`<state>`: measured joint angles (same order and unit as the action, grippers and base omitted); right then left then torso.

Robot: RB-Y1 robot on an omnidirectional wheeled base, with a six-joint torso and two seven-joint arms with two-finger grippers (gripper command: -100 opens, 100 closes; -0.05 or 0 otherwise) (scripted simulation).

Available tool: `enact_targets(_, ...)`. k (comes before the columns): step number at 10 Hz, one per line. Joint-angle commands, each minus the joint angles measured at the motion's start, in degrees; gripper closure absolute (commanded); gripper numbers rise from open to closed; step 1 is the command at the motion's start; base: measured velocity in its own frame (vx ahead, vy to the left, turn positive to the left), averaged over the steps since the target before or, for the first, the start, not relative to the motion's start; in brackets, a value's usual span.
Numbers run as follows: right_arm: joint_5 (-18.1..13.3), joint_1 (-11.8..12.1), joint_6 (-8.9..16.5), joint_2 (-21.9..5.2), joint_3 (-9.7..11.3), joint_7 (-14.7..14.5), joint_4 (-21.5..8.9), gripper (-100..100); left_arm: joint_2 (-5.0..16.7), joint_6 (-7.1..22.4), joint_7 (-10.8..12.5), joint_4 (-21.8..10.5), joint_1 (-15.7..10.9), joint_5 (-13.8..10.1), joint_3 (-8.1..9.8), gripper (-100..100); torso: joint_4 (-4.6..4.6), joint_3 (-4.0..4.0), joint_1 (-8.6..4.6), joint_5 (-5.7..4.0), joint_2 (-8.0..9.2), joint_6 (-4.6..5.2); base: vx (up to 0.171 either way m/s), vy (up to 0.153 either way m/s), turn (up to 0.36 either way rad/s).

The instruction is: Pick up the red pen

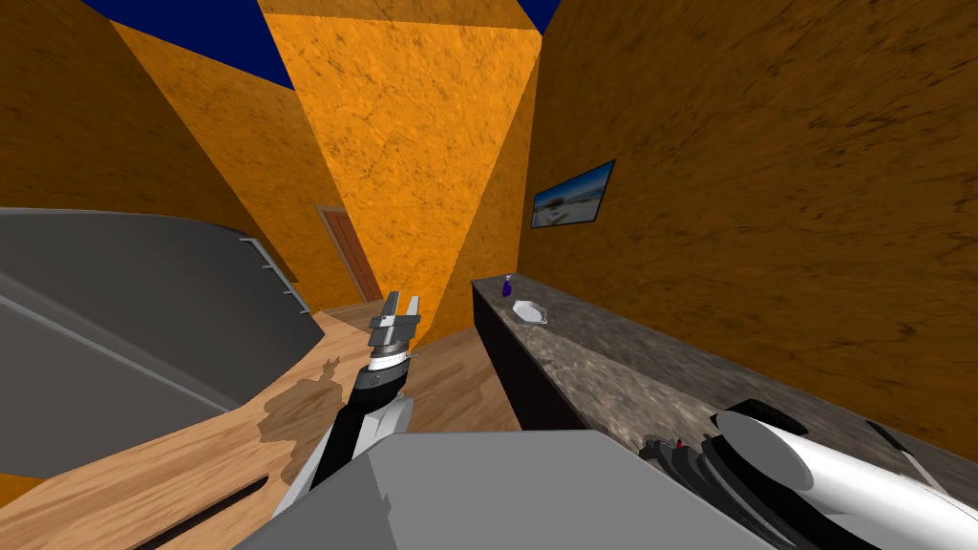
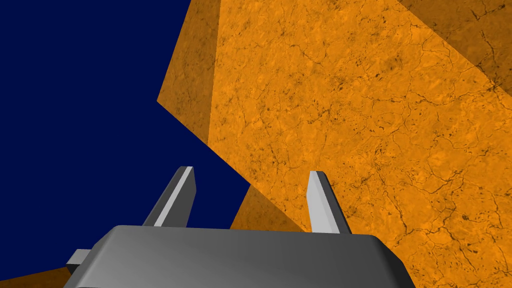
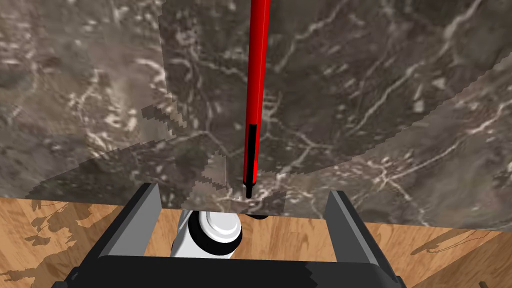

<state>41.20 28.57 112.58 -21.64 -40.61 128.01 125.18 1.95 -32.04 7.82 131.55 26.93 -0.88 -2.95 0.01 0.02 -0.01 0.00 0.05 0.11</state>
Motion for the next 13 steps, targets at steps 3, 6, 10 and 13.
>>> enact_targets(3, -1.90, -0.27, -3.26, 0.64, 0.84, -2.95, -3.84, -100, 0.00, 0.00, 0.00, 0.00, 0.00, 0.00, 0.00, 0, -0.01, -0.03, 0.09, 0.01, -0.05, 0.00, 0.015, 0.023, -0.022)
enact_targets(6, -2.11, -0.35, -3.72, 0.64, 0.90, -3.41, -4.51, 100, 0.00, 0.00, 0.00, 0.00, 0.00, 0.00, 0.00, 0, -0.01, -0.02, 0.06, 0.02, -0.02, 0.00, 0.006, 0.014, -0.008)
enact_targets(10, -2.09, -0.37, -3.70, 0.64, 0.89, -3.39, -4.47, 100, 0.00, 0.00, 0.00, 0.00, 0.00, 0.00, 0.00, 0, -0.01, -0.01, -0.03, -0.03, 0.00, 0.00, 0.000, 0.000, 0.000)
enact_targets(13, -0.81, -0.12, -1.40, 0.27, 0.36, -1.26, -1.65, 100, 0.00, 0.00, 0.00, 0.00, 0.00, 0.00, 0.00, 0, -0.01, 0.01, -0.06, -0.01, 0.03, 0.00, -0.008, -0.015, 0.018)
